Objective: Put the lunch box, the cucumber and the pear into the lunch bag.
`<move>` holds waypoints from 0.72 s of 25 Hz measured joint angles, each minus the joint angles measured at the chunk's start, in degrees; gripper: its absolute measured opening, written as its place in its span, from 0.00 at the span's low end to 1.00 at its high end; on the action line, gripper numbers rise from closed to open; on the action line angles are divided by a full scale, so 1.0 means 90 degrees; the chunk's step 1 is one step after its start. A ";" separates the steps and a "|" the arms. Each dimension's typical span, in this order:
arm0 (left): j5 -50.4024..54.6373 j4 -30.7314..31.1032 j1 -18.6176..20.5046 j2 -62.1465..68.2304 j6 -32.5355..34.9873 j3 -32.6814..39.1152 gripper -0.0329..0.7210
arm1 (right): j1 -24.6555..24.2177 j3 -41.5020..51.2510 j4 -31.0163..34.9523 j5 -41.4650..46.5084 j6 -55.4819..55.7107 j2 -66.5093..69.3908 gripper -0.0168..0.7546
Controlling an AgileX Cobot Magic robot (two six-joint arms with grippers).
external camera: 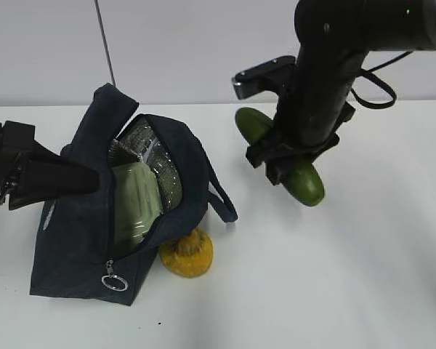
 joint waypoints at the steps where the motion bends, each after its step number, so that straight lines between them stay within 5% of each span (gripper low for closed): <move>1: 0.0000 0.0000 0.0000 0.0000 0.0000 0.0000 0.02 | 0.0000 -0.0090 0.0346 0.0000 -0.0171 -0.0042 0.52; 12: 0.0000 0.0000 0.0000 0.0000 0.0000 0.0000 0.02 | 0.0000 -0.0442 0.5558 -0.0601 -0.3105 0.0024 0.52; 18: 0.0000 -0.0006 0.0000 0.0000 0.0000 0.0000 0.02 | 0.0066 -0.0453 0.6762 -0.0769 -0.3708 0.0612 0.52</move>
